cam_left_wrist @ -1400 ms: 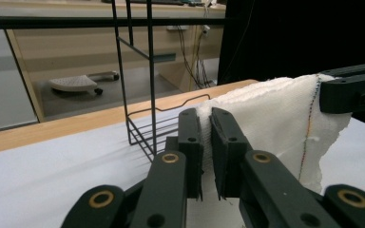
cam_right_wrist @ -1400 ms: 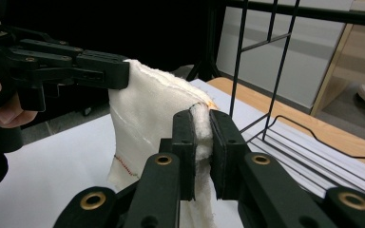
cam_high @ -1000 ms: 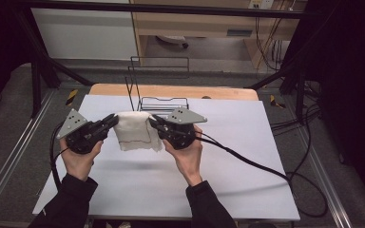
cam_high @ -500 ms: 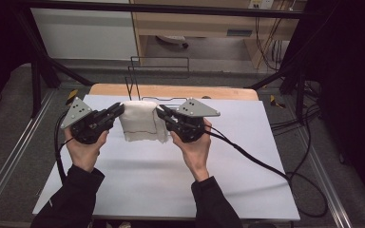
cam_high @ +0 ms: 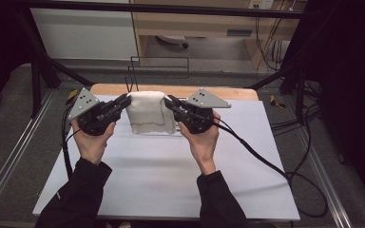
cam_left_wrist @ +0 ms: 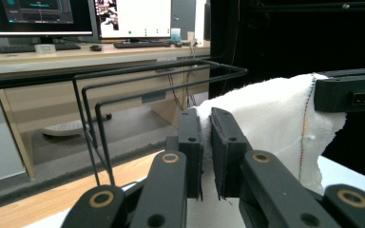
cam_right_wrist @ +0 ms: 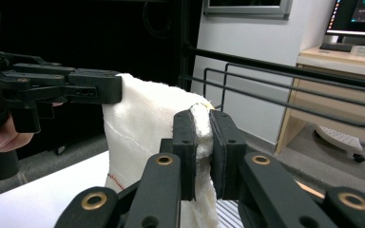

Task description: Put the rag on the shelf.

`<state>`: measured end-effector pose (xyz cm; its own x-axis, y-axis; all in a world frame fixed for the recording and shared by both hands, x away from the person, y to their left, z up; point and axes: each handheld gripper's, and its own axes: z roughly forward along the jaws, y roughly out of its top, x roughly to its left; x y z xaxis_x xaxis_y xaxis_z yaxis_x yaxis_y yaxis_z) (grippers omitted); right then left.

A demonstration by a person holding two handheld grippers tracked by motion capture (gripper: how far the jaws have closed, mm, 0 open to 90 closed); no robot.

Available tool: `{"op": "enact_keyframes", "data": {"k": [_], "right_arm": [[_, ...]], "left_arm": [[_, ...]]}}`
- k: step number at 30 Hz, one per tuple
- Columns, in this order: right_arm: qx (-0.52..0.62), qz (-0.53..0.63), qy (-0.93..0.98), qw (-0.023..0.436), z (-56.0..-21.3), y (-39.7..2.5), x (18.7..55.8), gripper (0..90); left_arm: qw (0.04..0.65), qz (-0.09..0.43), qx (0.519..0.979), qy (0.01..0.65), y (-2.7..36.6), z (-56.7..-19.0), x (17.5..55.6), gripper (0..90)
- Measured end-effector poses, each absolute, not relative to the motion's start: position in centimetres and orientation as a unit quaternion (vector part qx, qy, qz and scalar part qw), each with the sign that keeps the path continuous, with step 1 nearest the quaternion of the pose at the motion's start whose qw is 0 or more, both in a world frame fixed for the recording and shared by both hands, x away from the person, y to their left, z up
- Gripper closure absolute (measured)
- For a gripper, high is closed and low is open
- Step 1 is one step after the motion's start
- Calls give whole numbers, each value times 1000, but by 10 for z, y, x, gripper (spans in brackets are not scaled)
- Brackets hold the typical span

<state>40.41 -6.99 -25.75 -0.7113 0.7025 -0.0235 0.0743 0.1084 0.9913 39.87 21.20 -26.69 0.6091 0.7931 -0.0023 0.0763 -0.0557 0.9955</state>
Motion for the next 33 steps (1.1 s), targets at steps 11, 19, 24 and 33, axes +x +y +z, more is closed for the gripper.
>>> {"op": "enact_keyframes", "data": {"k": [11,19,24,33], "right_arm": [[279,614,686,273,-244,-80,409,821],[282,619,677,281,-236,-84,413,822],[281,620,673,287,-230,-85,417,822],[278,625,665,300,-215,-86,423,822]], "left_arm": [[613,301,655,323,201,-252,408,833],[613,308,652,322,196,-245,414,833],[616,308,650,321,193,-239,418,833],[619,319,642,320,191,-224,424,833]]}}
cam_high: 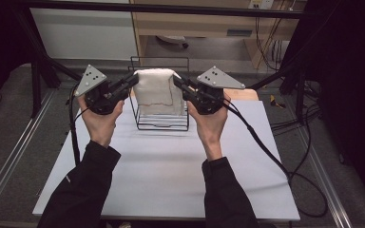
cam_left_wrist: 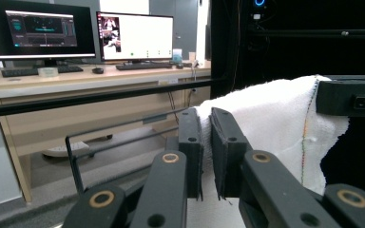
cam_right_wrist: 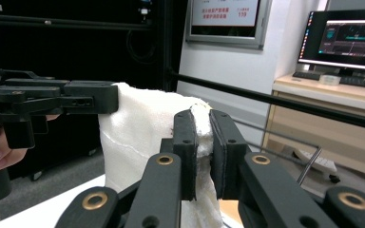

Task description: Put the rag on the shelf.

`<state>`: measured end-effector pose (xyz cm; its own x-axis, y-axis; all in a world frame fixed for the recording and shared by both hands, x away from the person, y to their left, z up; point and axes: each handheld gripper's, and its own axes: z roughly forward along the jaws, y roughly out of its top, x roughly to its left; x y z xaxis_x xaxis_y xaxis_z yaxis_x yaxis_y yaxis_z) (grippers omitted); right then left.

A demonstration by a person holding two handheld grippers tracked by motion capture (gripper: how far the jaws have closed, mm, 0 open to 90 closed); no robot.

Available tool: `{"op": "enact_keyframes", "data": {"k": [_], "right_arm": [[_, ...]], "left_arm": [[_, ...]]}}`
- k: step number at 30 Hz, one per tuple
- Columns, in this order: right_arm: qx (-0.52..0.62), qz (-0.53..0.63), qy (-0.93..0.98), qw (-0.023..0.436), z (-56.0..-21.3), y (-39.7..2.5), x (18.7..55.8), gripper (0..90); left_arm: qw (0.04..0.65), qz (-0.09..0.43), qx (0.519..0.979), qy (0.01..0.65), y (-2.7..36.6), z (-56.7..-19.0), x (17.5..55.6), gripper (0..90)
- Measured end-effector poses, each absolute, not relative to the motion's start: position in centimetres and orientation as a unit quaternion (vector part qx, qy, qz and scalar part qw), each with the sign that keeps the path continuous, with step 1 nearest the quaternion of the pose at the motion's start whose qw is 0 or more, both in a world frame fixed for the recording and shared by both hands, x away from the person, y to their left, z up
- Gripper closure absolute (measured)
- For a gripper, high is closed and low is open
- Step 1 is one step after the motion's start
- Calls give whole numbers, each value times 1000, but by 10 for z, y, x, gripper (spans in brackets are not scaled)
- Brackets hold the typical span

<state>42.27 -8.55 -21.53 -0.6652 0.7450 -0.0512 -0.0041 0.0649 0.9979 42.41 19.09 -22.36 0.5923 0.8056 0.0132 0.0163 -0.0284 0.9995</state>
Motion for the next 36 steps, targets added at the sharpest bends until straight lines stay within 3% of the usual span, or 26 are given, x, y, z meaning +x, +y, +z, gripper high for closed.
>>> {"op": "enact_keyframes", "data": {"k": [36], "right_arm": [[281,631,646,324,-166,-76,462,823]], "left_arm": [[622,340,626,325,191,-170,466,833]]}}
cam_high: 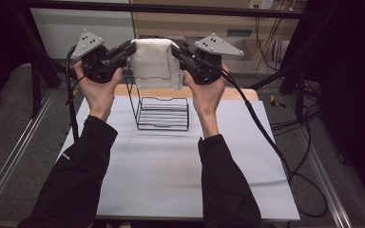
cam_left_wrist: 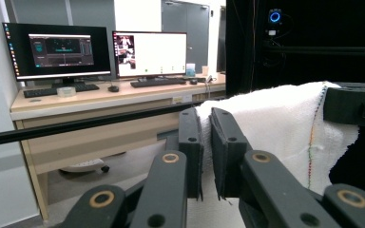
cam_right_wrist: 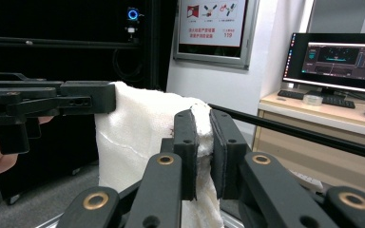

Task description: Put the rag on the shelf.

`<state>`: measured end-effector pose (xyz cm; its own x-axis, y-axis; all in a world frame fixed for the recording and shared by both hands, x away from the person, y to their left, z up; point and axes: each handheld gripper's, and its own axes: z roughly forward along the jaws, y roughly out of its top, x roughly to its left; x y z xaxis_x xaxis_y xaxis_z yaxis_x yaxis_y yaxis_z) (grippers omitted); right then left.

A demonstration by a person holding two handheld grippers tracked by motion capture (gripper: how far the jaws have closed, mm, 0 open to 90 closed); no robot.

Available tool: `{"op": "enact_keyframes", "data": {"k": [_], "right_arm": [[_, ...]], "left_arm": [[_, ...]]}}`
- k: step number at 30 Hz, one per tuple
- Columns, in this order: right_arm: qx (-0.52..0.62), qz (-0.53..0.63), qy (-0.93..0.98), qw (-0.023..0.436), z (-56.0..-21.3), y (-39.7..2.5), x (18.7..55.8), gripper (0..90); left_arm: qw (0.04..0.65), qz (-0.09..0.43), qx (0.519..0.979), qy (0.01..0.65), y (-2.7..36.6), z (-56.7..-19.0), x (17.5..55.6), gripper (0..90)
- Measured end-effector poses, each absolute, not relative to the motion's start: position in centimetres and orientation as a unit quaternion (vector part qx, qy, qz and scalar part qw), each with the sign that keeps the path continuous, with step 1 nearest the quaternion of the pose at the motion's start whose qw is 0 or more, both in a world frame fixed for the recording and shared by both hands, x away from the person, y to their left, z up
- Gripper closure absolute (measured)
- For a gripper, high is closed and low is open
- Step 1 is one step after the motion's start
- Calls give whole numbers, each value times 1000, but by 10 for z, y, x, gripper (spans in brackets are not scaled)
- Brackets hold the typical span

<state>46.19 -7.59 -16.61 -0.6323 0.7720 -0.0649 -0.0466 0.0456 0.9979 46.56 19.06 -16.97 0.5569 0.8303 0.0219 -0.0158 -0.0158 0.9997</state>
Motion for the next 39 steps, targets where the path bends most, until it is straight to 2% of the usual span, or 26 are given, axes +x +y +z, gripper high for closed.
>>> {"op": "enact_keyframes", "data": {"k": [16,39], "right_arm": [[284,636,638,328,-157,-73,483,823],[292,624,644,332,-163,-69,517,823]], "left_arm": [[620,349,619,331,190,-156,484,834],[613,347,618,350,189,-166,516,834]]}}
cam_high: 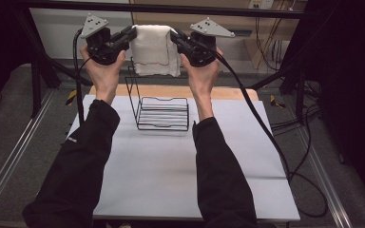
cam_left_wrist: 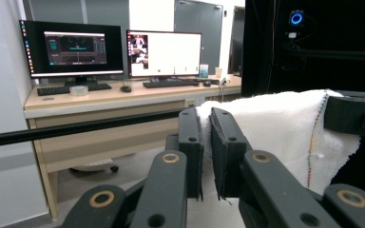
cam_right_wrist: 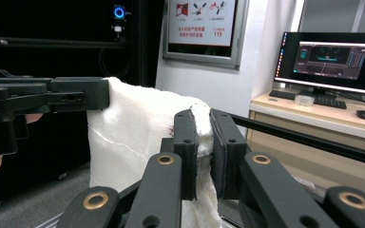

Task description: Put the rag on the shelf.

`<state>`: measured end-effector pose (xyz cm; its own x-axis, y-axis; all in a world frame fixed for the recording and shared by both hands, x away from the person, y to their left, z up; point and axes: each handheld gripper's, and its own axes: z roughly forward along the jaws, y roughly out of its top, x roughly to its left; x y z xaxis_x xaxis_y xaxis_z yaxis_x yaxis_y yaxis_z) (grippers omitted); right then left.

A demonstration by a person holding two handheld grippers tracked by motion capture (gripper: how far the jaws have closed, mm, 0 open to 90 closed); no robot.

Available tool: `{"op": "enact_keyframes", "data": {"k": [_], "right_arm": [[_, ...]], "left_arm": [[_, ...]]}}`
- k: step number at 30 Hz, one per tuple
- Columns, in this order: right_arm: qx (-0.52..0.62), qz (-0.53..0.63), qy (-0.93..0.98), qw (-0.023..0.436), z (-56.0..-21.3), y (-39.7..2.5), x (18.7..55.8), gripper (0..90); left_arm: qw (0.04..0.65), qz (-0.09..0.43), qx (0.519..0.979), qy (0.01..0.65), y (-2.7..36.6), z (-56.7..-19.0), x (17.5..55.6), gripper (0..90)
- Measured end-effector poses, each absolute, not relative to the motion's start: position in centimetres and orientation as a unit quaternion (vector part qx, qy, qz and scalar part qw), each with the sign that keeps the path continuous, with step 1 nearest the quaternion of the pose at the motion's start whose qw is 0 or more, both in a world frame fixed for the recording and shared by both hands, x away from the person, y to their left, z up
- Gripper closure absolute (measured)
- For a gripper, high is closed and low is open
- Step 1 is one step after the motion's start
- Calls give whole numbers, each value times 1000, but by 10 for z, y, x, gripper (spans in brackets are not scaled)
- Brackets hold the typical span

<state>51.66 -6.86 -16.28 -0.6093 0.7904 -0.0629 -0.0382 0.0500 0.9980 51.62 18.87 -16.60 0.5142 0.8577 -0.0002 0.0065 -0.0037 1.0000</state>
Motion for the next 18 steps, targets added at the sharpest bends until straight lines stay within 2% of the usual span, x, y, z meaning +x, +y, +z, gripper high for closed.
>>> {"op": "enact_keyframes", "data": {"k": [18], "right_arm": [[299,603,666,321,-190,-65,518,822]], "left_arm": [[612,330,627,353,195,-194,517,833]]}}
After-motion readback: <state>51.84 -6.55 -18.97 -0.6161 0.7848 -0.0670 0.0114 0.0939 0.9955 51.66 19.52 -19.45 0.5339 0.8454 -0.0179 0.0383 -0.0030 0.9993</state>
